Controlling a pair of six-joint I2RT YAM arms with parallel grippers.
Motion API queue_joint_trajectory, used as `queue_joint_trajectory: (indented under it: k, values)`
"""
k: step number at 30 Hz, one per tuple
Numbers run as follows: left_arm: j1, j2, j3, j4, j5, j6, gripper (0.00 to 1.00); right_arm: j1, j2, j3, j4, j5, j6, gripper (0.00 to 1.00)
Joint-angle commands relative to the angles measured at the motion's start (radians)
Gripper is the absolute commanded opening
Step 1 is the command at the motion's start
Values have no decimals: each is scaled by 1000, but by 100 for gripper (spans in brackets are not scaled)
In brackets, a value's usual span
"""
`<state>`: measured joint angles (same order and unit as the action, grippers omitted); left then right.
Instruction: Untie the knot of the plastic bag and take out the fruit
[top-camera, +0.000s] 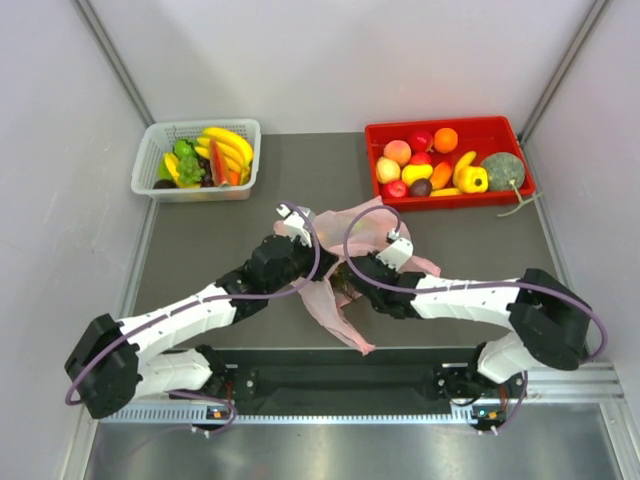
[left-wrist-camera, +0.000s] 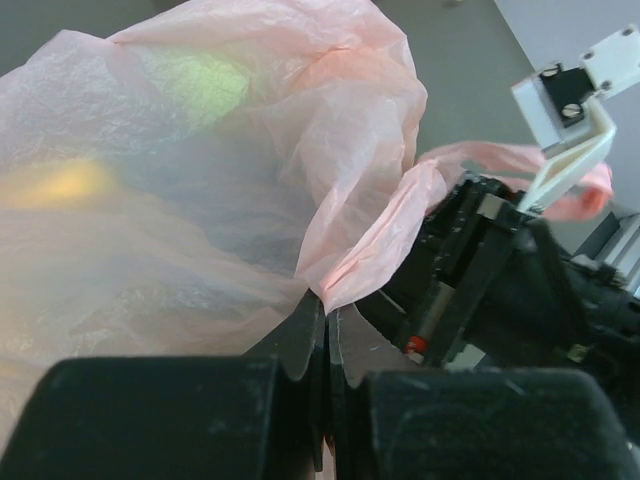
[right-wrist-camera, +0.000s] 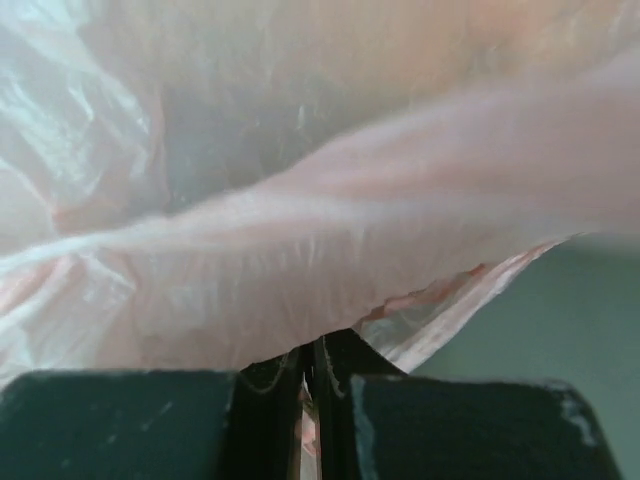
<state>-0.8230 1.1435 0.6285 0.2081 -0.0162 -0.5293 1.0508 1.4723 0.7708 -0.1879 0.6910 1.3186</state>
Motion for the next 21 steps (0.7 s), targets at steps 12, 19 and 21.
queue_joint_trajectory:
  k: [12, 19, 21]
  values:
    - [-1, -15, 13, 20, -10, 2, 0, -141, -398, -48, -174, -862, -864, 0]
    - [1, -2, 51, 10, -16, 8, 0, -141, -446, 10, -355, -1053, -1027, 0]
    - [-1, -4, 62, -2, -24, 15, 0, -143, -487, 18, -387, -1035, -1049, 0]
